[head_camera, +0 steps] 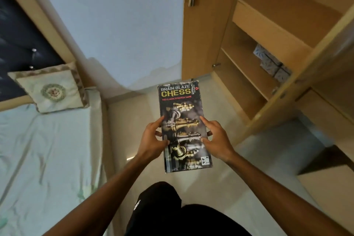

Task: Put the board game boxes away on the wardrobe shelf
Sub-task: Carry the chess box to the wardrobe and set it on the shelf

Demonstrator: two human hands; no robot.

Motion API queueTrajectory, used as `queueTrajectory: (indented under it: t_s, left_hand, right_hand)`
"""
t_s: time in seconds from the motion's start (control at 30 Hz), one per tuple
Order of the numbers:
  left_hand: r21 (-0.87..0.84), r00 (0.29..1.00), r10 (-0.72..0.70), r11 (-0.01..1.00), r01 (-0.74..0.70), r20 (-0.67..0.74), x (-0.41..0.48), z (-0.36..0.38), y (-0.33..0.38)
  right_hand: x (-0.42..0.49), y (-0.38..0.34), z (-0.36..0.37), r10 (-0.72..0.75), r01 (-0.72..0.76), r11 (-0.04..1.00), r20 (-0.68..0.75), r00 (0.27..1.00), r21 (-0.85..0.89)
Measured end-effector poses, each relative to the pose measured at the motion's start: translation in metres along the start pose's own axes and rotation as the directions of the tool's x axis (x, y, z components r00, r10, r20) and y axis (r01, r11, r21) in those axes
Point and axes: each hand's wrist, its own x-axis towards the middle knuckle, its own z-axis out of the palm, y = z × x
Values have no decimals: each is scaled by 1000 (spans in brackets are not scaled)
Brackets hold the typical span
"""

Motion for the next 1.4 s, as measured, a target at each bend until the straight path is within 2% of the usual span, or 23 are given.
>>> queueTrajectory:
  t_s: [0.23,0.43,0.57,0.73,0.9,1.13,1.27,1.33,1.4]
  left_hand:
    - [1,996,65,998,-65,62,227,-10,39]
    - [31,962,142,988,-154,234,422,0,95]
    - [31,931,160,983,-180,329,513,24,139]
    - [-90,846,312,948,-304,433,618,75,206]
    - [-133,770,392,916,-379,503,723,145,272]
    - [-227,785,334,941,-250,522,856,241,355]
    - [-171,789,316,949,-266,528,925,285,383]
    - [-146,757,287,957,-250,587,955,303,395]
    - [-108,676,272,955,-275,685,988,324,408]
  right_hand:
    - [202,-2,-32,6,-4,1000,-115,993,21]
    - [350,3,-77,156,-128,985,-278,948,117]
    - [414,10,-115,255,-206,964,-359,898,169]
    - [496,40,-178,284,-202,955,-482,829,217]
    - [581,86,-252,304,-194,949,-563,768,248]
    - [700,138,-374,305,-201,950,-577,757,238]
    - [754,155,-427,267,-231,963,-569,778,136]
    - [778,168,-447,279,-251,959,-563,778,129]
    - [804,184,-465,325,-312,943,-551,768,121]
